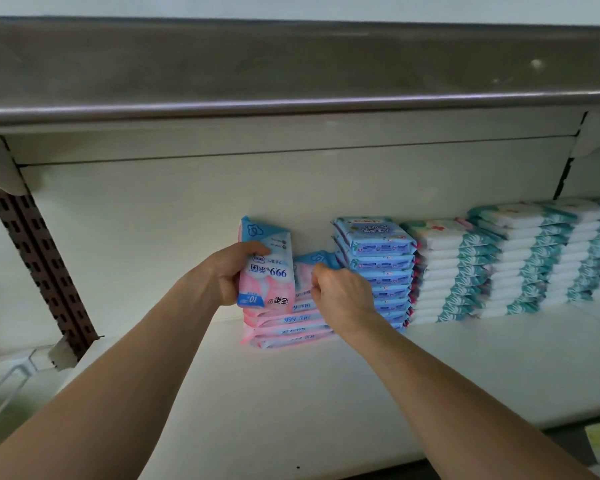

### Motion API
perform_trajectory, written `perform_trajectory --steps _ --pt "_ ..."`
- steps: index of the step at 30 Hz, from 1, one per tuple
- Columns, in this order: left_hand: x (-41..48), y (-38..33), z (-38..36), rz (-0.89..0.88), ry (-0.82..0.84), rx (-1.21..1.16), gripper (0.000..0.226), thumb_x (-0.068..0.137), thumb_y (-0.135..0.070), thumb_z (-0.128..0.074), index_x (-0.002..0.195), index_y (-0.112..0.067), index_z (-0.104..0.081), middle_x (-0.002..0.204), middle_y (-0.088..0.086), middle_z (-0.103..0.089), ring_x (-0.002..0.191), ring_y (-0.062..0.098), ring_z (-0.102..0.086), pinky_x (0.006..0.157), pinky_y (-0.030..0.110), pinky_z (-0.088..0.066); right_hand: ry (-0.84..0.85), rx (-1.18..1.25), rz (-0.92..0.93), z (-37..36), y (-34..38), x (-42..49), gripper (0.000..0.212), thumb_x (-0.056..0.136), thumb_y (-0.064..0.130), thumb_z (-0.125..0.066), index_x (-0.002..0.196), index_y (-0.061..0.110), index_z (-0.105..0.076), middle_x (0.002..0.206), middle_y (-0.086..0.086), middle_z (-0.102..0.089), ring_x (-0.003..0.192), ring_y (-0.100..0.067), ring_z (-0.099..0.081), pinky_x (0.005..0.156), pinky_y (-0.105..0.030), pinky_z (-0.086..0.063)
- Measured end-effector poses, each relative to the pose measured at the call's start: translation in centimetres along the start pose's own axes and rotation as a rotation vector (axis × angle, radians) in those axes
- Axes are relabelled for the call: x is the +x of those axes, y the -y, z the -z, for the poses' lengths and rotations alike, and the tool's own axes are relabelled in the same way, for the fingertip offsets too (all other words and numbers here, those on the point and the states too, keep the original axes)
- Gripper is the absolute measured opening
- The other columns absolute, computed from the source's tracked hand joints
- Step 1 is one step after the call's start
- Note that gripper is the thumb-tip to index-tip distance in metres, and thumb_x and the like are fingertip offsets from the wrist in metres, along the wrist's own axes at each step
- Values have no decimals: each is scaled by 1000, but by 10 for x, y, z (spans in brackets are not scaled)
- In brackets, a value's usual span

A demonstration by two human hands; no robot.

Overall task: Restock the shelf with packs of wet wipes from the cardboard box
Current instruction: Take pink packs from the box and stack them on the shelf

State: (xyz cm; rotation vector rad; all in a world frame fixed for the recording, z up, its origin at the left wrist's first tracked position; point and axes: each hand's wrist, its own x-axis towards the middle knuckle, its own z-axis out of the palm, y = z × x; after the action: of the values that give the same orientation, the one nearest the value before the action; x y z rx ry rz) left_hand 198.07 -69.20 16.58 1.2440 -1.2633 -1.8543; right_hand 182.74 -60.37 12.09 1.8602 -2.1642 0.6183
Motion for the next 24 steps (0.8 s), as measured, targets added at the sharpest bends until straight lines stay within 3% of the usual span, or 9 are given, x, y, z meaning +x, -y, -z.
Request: perform_trajectory --steps 5,8,10,12,15,19,24 --pt "-4 -2 -7 -23 41 -60 13 93 -11 -53 104 -12 -59 82 14 -73 59 26 -70 53 40 -59 34 214 -99 3 -6 1 20 98 17 -45 107 15 -62 97 -5 -70 89 -27 -64 64 -28 -43" --pt "-6 -3 -16 -31 75 -85 12 94 -11 -49 101 -10 -59 78 15 -73 57 26 -70 50 40 -58 166 887 -355 14 -3 -3 30 101 23 -38 104 5 -62 88 -10 -72 68 -23 -68 61 -34 -55" --pt "-6 -3 -23 -15 89 -78 12 95 -12 -48 98 -7 -59 75 17 -72 55 26 -69 48 39 -58 334 1274 -515 28 -1 -8 35 101 31 -40 102 6 -65 82 -8 -73 61 -17 -68 53 -25 -54" --pt "-7 -3 -30 -4 102 -61 14 95 -13 -47 98 -6 -59 75 17 -72 55 26 -69 49 36 -58 418 1343 -542 39 -3 -12 32 96 37 -49 98 10 -67 78 -5 -71 64 -15 -69 50 -21 -52" --pt "-9 -1 -40 3 140 -81 18 96 -15 -46 99 -4 -60 78 19 -72 57 26 -70 50 37 -58 382 1310 -527 44 -12 -14 15 91 28 -62 87 13 -63 72 -2 -63 61 -11 -62 48 -21 -48" --pt "-7 -3 -41 -9 102 -179 19 96 -19 -46 95 -5 -59 73 16 -71 56 25 -69 61 39 -58 340 1352 -590 51 -26 -15 13 92 22 -59 84 12 -61 62 -4 -55 53 -12 -52 46 -20 -45" --pt "-10 -4 -39 -4 -16 -152 11 94 -16 -53 93 -5 -52 62 15 -68 49 24 -67 46 35 -57 297 1380 -647 54 -37 -15 15 92 20 -56 84 9 -62 61 -7 -55 47 -12 -46 44 -19 -44"
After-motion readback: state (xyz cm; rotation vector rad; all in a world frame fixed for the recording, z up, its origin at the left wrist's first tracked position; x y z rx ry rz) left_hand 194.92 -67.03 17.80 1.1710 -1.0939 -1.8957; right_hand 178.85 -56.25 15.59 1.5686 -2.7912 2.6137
